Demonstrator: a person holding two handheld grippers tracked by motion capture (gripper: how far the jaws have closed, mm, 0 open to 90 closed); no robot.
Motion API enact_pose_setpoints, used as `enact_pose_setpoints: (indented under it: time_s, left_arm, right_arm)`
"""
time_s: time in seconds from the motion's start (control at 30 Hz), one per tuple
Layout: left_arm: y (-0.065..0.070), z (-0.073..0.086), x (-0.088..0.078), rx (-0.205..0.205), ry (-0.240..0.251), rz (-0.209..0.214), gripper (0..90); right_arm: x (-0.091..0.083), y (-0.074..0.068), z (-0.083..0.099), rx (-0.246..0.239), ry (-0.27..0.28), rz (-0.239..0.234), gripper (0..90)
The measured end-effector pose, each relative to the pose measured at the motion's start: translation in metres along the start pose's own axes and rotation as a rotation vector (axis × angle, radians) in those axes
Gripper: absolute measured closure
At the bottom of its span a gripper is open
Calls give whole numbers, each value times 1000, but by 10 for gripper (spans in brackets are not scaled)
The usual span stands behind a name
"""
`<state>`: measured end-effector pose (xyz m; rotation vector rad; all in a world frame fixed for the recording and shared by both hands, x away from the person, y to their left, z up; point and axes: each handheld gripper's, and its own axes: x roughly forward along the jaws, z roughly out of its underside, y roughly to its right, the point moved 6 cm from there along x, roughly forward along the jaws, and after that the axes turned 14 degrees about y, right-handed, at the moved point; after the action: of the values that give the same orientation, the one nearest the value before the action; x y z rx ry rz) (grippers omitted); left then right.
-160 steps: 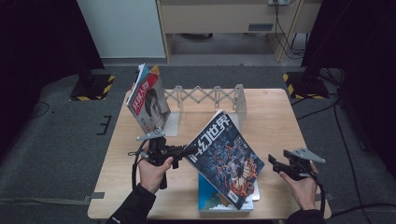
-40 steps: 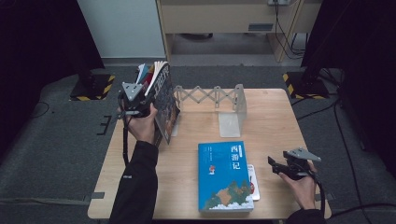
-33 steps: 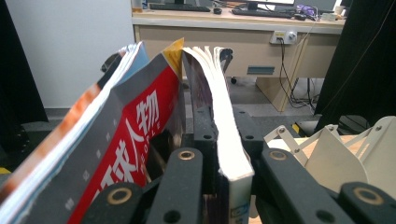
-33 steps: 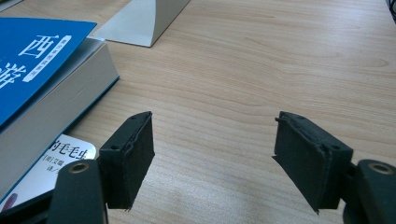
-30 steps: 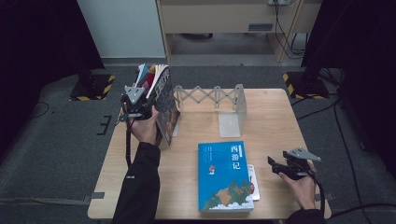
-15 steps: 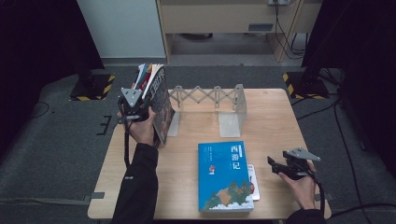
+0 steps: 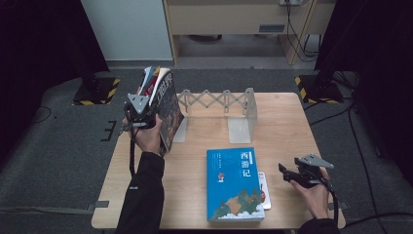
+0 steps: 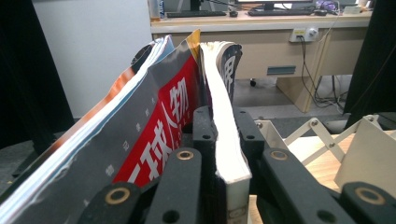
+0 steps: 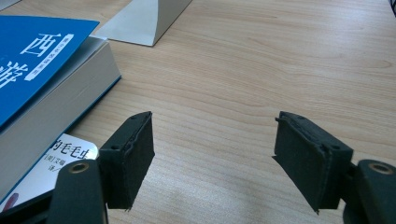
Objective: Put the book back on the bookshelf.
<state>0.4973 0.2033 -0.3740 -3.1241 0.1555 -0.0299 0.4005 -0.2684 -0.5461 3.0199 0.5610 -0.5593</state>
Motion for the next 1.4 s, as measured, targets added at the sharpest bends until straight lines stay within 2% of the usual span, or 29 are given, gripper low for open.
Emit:
enact_pose_setpoints:
  time_s: [0.3,0.43,0.6,0.8,1.13,1.3,1.4]
  left_arm:
    - [-1,0,-3,0,-12,9,804]
    - [-3,2,-5,-1,-14,6,773]
    - [-7,5,-8,-34,-16,16,753]
    - [-8,4,-16,-46,-1,29,710]
    - [-11,5,-37,-28,24,50,620]
    - [-13,9,-45,-42,26,68,608]
    - [-13,10,-50,-36,28,75,594]
  right_arm:
    - [0,-1,0,-3,-2,-4,282]
    - [1,-1,0,-3,-1,-3,281]
    - [1,-2,0,-2,-2,-5,279]
    - [1,-2,0,-2,2,-3,277]
    - [0,-3,-1,-1,-1,-6,274]
    - [0,-3,-2,-5,4,-7,273]
    - [0,-3,-2,-5,4,-7,272]
